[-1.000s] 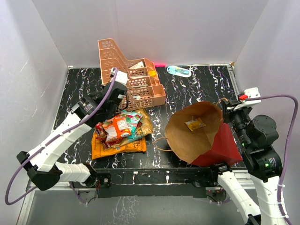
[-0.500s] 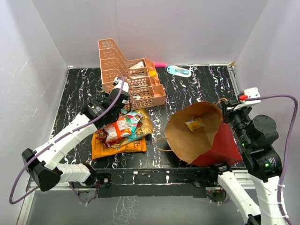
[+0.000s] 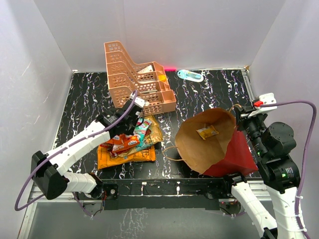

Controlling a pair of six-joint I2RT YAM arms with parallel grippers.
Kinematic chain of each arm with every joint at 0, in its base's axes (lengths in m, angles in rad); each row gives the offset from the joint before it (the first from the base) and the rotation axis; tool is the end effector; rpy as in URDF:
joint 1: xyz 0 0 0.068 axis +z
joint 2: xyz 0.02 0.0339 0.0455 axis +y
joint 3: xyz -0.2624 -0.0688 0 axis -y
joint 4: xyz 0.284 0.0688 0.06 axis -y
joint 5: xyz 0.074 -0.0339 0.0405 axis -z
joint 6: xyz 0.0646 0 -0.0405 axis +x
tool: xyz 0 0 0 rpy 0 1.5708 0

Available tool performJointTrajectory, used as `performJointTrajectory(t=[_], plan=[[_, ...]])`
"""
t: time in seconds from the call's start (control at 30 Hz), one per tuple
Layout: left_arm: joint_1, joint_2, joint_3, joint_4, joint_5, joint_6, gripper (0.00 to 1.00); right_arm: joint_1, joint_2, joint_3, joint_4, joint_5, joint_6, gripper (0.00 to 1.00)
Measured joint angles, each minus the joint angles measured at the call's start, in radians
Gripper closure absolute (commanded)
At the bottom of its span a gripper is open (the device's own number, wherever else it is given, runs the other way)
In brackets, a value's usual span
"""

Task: Take the snacks out of the paper bag
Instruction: Place the snack at the center of the board, then take out the snack from the paper bag.

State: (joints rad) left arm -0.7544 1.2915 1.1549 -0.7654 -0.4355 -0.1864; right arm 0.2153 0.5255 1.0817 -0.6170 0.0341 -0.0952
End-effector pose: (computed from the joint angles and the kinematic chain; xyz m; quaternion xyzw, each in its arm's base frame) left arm 0.2514 -0.1989 0.2825 0.1904 0.9052 0.0367 0.3781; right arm 0.1380 0.0279 0.4376 -0.1011 0.7212 0.0287 0.6847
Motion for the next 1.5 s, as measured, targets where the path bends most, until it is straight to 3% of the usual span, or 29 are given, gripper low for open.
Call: performJointTrajectory(t=[0.2,0.43,0.73,1.03,1.27,1.4,1.5], plan=[[0.000,0.015,-0.077,0.045,0.167,-0.067,1.00,0.000,0.000,0.000,0.000,-0.008,0.004,0.92],[0.000,0.060,-0.093,0.076,0.238,-0.140,1.00,0.000,0.000,0.000,0.000,-0.007,0.011,0.92],[0.000,0.070,-0.055,0.027,0.214,-0.201,0.62,0.000,-0.001,0.000,0.000,-0.007,0.010,0.92],[0.000,0.065,0.036,-0.021,0.231,-0.200,0.47,0.000,-0.001,0.000,-0.001,-0.013,0.009,0.92],[-0.008,-0.013,0.094,0.071,0.369,-0.169,0.36,0.000,-0.022,-0.027,0.002,-0.092,-0.016,0.92],[-0.122,-0.062,0.067,0.246,0.433,-0.145,0.38,0.000,-0.067,-0.060,0.001,-0.199,-0.047,0.92],[-0.309,-0.068,0.009,0.445,0.438,-0.109,0.50,0.000,-0.103,-0.080,0.000,-0.278,-0.061,0.92]])
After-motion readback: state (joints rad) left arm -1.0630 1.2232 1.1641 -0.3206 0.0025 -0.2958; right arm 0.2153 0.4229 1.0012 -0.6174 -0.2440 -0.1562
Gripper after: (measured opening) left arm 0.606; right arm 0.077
